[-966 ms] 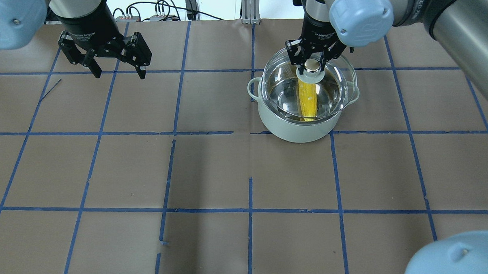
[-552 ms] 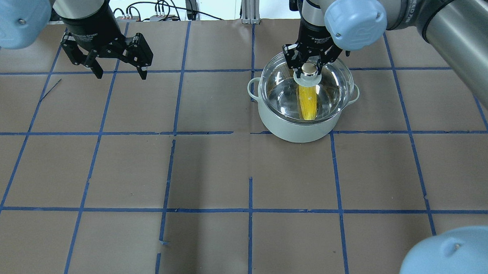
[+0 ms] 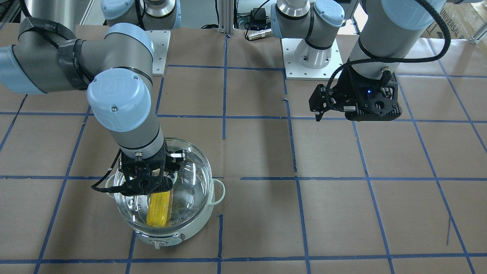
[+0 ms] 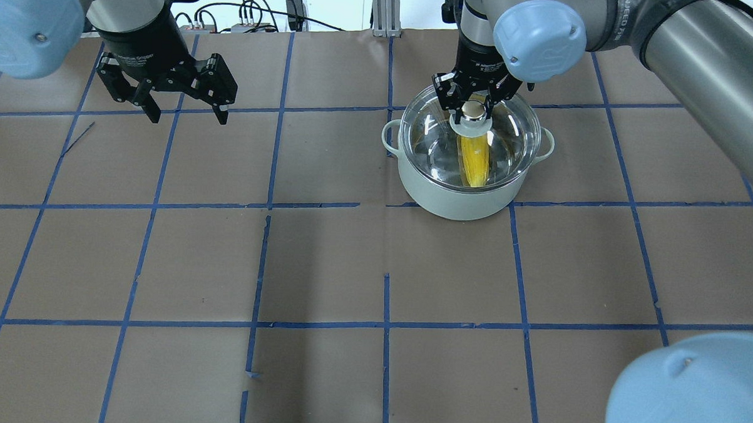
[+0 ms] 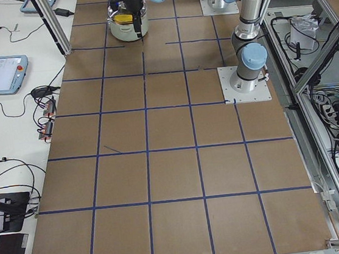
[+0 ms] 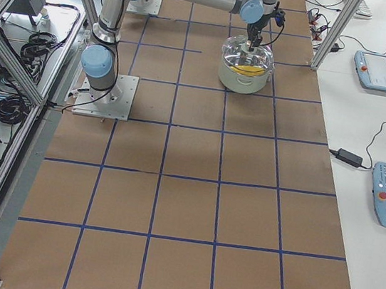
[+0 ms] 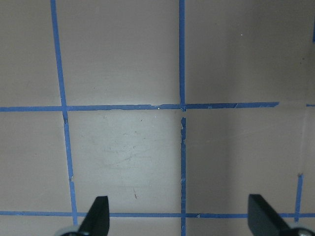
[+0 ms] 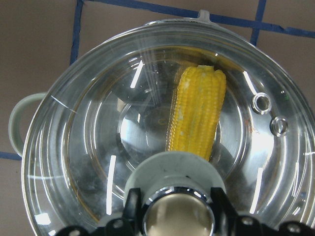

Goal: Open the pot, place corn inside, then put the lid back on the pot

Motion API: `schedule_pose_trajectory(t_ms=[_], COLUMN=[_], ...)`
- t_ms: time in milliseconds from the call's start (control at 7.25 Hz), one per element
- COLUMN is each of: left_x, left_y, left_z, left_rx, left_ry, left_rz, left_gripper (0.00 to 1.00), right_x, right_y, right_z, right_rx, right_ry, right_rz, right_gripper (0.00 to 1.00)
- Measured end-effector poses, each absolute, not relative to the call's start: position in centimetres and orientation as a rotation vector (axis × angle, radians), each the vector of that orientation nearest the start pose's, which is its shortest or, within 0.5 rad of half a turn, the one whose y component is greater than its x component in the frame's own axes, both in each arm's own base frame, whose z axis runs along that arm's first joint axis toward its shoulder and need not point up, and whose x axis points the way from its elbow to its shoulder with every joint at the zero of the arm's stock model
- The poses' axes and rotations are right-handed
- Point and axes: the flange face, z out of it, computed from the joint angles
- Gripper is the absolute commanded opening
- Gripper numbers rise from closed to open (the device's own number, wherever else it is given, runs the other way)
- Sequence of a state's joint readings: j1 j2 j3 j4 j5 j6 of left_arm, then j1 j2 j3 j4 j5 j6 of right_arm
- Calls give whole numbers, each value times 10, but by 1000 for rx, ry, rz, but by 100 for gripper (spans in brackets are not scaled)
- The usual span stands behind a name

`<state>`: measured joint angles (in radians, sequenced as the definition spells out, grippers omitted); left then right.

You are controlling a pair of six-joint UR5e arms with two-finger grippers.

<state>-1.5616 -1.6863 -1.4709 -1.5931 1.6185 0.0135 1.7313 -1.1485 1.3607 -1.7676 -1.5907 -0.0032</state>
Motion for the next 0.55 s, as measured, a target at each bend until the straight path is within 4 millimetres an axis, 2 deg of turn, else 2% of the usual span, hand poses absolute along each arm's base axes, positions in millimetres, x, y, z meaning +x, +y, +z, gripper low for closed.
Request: schedule_pose_trajectory(t_ms=[552], left_x=[-124], left_y=[-538], left_z=[474], left_rx=[2], left_ry=[3094], left_rz=[61], left_gripper=[100], right_x=[235], right_y=[-631], right_z=[361], right_rx=[-259], right_ry=[3151], right_rz=[-5], right_gripper=[51])
